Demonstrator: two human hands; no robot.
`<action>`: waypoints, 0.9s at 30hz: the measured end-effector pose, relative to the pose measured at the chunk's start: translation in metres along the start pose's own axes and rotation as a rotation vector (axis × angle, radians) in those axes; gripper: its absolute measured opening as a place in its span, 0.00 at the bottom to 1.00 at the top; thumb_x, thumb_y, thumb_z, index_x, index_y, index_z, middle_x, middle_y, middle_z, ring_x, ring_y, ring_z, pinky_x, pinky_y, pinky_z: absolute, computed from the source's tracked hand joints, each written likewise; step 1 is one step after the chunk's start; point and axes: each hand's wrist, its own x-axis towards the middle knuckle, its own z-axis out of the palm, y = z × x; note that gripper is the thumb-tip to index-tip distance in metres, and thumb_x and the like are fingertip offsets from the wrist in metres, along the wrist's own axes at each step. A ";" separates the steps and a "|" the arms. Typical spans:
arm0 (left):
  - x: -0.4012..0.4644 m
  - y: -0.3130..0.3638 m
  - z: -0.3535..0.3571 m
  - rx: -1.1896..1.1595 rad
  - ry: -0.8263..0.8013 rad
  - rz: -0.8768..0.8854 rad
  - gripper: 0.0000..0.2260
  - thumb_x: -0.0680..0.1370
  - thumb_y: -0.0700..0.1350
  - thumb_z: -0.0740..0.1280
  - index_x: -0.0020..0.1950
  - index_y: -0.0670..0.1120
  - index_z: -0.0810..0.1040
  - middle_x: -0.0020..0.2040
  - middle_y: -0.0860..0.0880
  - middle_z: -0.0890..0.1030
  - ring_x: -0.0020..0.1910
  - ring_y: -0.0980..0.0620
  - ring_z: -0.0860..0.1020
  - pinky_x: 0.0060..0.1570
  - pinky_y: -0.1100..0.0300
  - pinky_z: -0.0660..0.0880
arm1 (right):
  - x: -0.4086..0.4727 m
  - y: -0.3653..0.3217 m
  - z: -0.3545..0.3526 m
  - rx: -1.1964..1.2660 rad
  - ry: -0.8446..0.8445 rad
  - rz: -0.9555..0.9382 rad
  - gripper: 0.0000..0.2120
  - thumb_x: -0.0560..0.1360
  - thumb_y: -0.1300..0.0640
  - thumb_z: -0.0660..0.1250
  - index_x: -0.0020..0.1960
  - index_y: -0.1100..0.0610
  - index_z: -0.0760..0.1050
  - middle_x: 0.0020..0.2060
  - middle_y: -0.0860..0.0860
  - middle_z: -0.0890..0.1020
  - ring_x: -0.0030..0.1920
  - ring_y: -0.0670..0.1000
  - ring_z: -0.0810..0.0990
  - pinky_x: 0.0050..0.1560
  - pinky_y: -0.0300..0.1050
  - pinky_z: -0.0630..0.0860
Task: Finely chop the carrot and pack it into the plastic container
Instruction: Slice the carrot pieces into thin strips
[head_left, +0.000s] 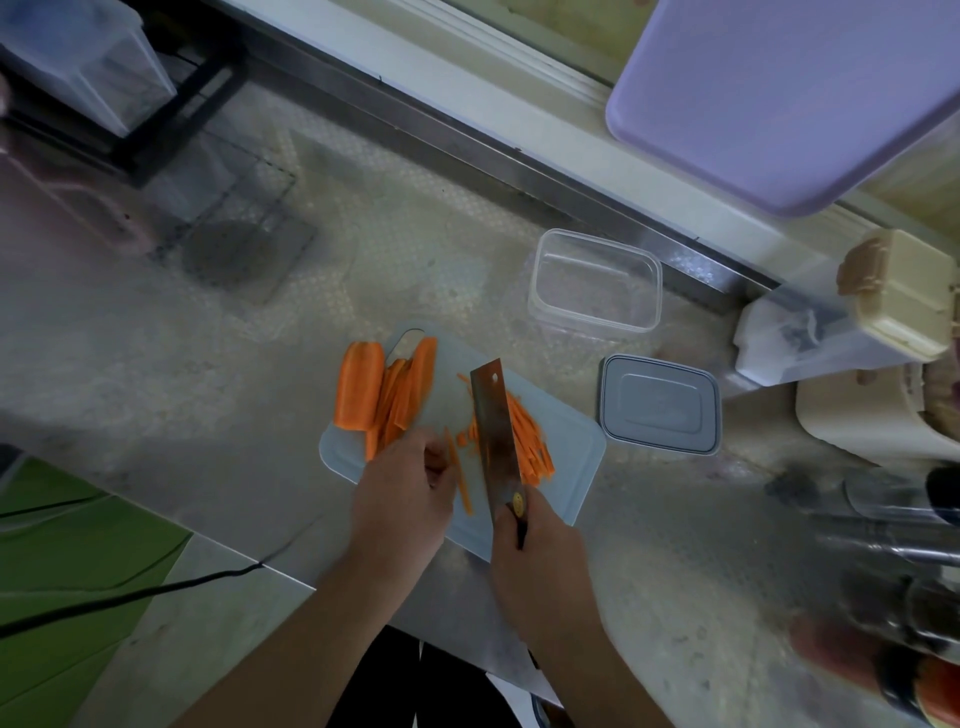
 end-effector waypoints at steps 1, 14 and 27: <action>0.001 0.002 0.002 -0.024 0.002 -0.018 0.06 0.78 0.45 0.75 0.51 0.52 0.79 0.42 0.58 0.82 0.43 0.61 0.81 0.47 0.51 0.83 | 0.000 0.000 0.001 -0.001 -0.001 0.000 0.14 0.84 0.56 0.59 0.41 0.44 0.64 0.28 0.47 0.72 0.30 0.40 0.75 0.29 0.34 0.69; 0.001 0.002 -0.002 -0.051 -0.019 -0.070 0.06 0.78 0.47 0.74 0.45 0.54 0.78 0.38 0.56 0.82 0.39 0.60 0.81 0.44 0.49 0.82 | -0.002 0.009 0.017 -0.045 -0.072 0.043 0.05 0.83 0.53 0.58 0.50 0.45 0.69 0.32 0.50 0.78 0.32 0.47 0.77 0.31 0.38 0.68; 0.001 0.001 -0.001 -0.039 -0.026 -0.065 0.07 0.79 0.47 0.73 0.45 0.55 0.77 0.38 0.57 0.82 0.38 0.59 0.81 0.42 0.48 0.82 | -0.001 0.008 0.021 -0.111 -0.066 0.006 0.08 0.84 0.53 0.59 0.60 0.51 0.73 0.33 0.48 0.77 0.32 0.46 0.77 0.31 0.37 0.70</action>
